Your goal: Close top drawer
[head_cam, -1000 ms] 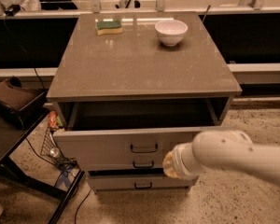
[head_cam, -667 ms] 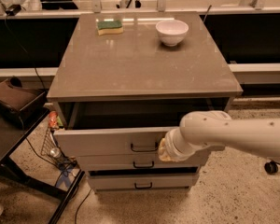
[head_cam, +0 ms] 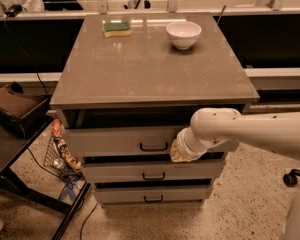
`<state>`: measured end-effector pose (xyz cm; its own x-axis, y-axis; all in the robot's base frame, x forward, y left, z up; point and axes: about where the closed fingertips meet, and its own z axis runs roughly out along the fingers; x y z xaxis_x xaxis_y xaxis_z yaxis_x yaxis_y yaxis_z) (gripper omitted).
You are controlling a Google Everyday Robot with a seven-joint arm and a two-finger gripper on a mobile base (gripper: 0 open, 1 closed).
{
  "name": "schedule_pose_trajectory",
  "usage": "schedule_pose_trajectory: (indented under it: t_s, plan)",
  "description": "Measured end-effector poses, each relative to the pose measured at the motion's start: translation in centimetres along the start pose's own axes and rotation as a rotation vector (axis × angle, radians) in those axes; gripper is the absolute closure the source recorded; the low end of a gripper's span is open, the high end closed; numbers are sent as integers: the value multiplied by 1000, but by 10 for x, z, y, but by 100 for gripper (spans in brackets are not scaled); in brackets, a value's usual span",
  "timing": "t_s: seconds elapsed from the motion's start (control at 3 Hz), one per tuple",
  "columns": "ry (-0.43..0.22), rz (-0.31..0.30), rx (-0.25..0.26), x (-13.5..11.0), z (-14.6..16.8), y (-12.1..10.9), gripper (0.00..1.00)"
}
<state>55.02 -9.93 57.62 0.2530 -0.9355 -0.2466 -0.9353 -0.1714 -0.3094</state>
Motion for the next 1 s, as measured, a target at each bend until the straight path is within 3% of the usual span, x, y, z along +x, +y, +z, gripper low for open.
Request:
schedule_pose_trajectory:
  t_s: [0.33, 0.67, 1.0]
  plan:
    - [15, -11, 23, -3, -4, -19, 100]
    - [6, -2, 15, 4, -9, -26, 100]
    - [6, -2, 15, 2, -11, -19, 100]
